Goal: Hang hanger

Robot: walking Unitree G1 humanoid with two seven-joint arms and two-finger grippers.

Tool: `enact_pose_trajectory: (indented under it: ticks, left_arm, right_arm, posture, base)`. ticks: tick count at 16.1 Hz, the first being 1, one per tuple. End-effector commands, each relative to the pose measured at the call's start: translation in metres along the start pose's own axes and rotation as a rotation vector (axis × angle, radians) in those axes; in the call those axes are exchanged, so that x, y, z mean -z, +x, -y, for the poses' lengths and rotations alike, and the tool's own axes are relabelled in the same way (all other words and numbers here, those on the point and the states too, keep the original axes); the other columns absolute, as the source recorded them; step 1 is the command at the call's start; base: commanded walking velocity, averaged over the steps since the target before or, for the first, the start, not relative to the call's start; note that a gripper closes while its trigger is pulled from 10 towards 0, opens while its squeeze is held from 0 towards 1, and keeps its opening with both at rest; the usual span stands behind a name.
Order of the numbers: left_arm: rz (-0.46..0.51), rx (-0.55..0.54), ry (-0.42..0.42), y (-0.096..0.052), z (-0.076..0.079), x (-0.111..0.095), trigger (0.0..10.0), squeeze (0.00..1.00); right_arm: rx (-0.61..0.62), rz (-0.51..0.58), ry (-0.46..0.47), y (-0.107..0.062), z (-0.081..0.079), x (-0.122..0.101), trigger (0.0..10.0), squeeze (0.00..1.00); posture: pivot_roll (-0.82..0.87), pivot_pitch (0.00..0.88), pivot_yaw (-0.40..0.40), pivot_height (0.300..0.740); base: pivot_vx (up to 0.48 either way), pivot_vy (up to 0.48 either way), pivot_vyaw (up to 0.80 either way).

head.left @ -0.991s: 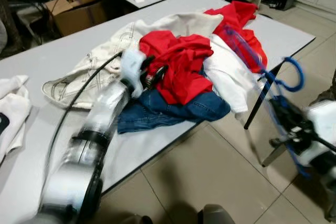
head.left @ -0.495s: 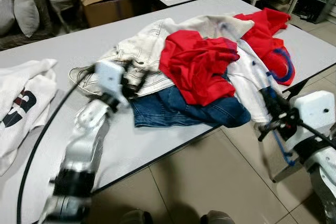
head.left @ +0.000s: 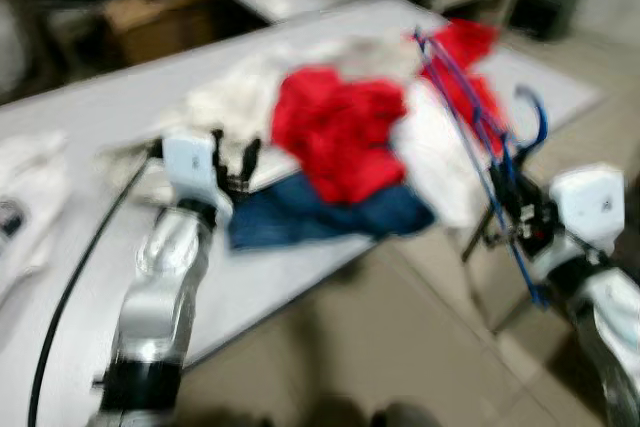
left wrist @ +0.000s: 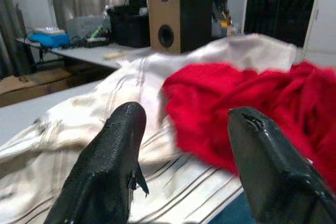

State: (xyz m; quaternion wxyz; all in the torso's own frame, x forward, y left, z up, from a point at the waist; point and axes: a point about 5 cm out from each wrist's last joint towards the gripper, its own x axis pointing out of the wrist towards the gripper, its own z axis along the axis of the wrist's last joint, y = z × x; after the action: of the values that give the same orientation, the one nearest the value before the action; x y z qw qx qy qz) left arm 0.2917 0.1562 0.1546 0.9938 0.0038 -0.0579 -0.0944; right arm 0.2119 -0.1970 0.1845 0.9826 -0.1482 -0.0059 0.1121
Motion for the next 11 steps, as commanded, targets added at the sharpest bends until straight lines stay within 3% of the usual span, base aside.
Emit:
enact_pose_trajectory:
  ticks: [1, 7, 10, 11]
  left_arm:
    - [-0.018, -0.041, 0.001, -0.0038, -0.0034, 0.0015, 10.0, 0.00]
    - [-0.031, -0.063, 0.027, -0.0082, -0.0043, -0.0015, 10.0, 0.00]
    - [-0.070, 0.042, 0.058, -0.0048, 0.0032, 0.0023, 10.0, 0.00]
    - [-0.070, 0.085, 0.107, -0.0015, -0.0014, 0.0020, 10.0, 0.93]
  right_arm:
    - [-0.020, 0.011, -0.011, 0.0049, 0.0019, -0.0008, 10.0, 0.00]
    - [-0.054, 0.021, 0.001, 0.0095, -0.0010, 0.0004, 10.0, 0.00]
    - [-0.060, 0.028, -0.002, 0.0074, 0.0009, -0.0001, 10.0, 0.00]
    - [-0.079, 0.030, -0.007, 0.0061, 0.0007, -0.0005, 10.0, 0.00]
  posture:
    - [-0.16, 0.000, 0.021, 0.740]
    - [-0.13, 0.000, 0.003, 0.740]
    - [-0.14, 0.000, 0.013, 0.740]
    - [-0.15, 0.000, 0.023, 0.740]
  base:
    - [0.412, 0.000, 0.00]
    - [0.422, 0.000, 0.00]
    - [0.133, 0.000, 0.00]
    - [0.000, 0.000, 0.00]
